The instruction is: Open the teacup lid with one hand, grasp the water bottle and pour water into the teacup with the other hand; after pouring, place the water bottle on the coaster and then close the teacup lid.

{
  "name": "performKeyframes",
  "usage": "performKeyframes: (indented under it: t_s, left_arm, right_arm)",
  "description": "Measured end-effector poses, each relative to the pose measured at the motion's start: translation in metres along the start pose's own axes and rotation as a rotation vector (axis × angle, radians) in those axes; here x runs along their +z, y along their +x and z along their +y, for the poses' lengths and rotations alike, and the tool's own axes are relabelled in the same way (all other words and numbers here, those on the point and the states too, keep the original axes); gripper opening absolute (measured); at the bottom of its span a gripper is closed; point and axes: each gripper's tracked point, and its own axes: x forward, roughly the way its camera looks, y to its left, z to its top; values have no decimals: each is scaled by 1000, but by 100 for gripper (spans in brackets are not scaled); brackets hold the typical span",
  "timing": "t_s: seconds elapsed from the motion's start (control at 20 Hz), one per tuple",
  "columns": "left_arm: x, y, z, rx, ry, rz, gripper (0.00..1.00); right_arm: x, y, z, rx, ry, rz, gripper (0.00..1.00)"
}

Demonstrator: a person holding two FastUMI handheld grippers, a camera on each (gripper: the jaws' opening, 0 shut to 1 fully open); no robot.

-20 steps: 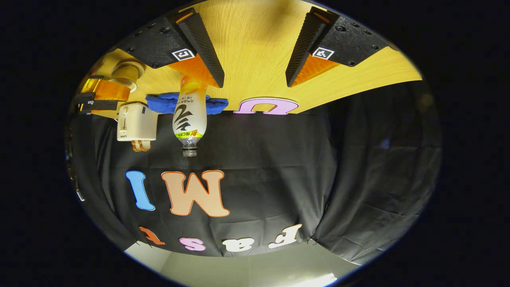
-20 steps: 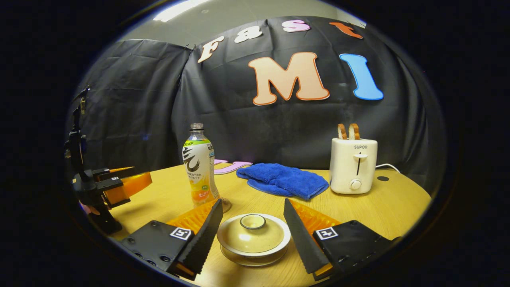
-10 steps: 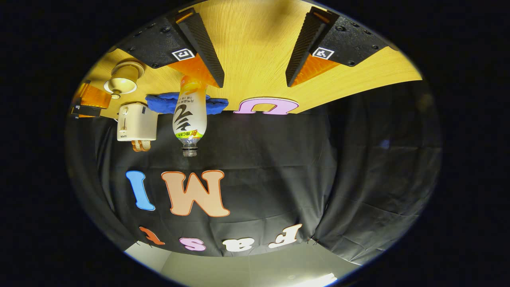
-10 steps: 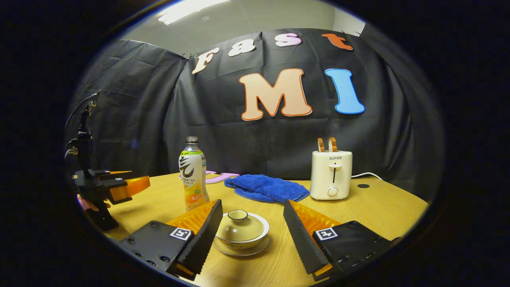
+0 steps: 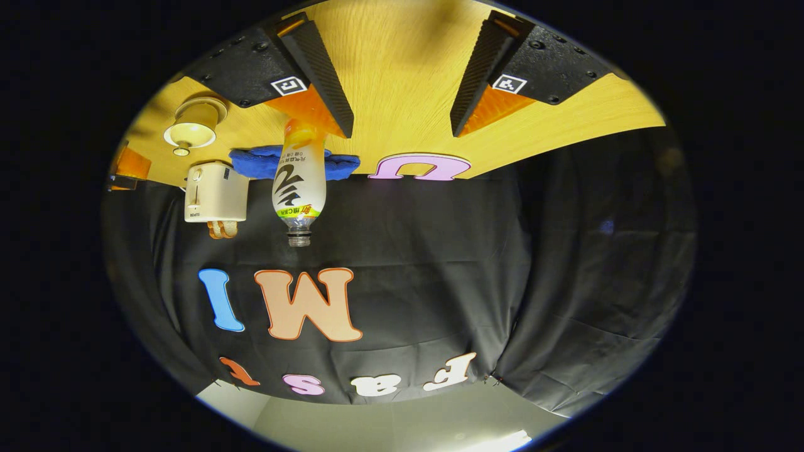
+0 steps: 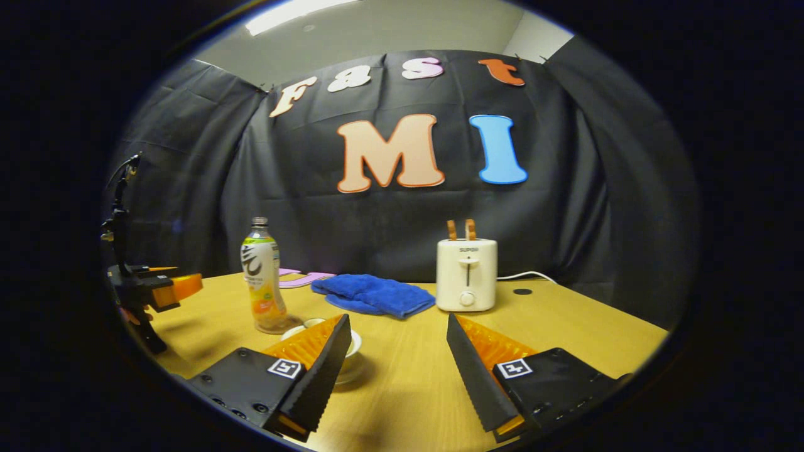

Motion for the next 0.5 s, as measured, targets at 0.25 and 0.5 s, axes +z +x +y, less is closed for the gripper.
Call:
performKeyframes:
  t_s: [0.25, 0.5]
  left_arm:
    - [0, 0, 1, 1, 0, 0, 91]
    - [0, 0, 1, 4, 1, 0, 91]
  right_arm:
    - [2, -9, -32, -120, -7, -5, 96]
    - [2, -12, -43, -161, -8, -7, 98]
